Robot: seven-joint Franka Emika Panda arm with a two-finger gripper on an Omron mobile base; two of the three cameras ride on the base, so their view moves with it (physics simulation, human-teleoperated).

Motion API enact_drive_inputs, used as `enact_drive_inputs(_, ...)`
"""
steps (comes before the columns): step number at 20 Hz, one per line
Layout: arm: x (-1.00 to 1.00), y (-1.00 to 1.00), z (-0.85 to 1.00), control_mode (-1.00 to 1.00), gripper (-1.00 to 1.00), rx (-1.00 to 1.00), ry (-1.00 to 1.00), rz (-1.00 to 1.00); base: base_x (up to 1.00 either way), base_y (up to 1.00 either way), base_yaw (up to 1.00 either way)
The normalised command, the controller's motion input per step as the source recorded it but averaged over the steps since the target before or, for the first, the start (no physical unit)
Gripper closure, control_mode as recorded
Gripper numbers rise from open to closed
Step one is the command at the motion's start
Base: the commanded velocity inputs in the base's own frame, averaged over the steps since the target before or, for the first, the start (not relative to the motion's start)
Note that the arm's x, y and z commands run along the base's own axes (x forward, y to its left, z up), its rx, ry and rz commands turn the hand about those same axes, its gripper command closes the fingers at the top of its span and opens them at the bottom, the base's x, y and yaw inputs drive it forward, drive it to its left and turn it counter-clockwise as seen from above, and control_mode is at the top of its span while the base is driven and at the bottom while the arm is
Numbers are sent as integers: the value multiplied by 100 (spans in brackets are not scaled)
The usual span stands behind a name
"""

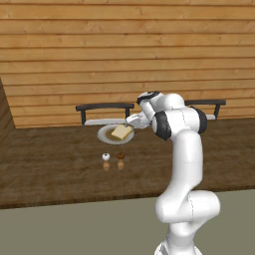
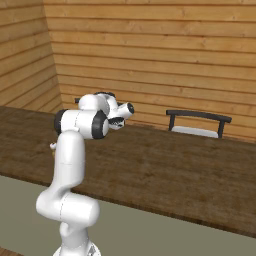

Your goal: Start the toaster. Once the lever pops up, take the bread to the plate on the dining counter.

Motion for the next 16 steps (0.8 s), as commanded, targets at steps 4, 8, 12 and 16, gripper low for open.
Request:
enact_drive_inputs(4, -2, 2, 22, -100, -100, -4, -5, -17, 0, 0, 0)
enact_drive_inputs(8, -41, 9, 5, -100, -100, -17, 0, -25, 0, 0, 0)
enact_drive_inputs(12, -95, 9, 66, -100, -100, -28, 3, -20, 0, 0, 0)
enact_drive_inputs(16, -99, 33, 100, -100, -100, -39, 0, -2, 0, 0, 0)
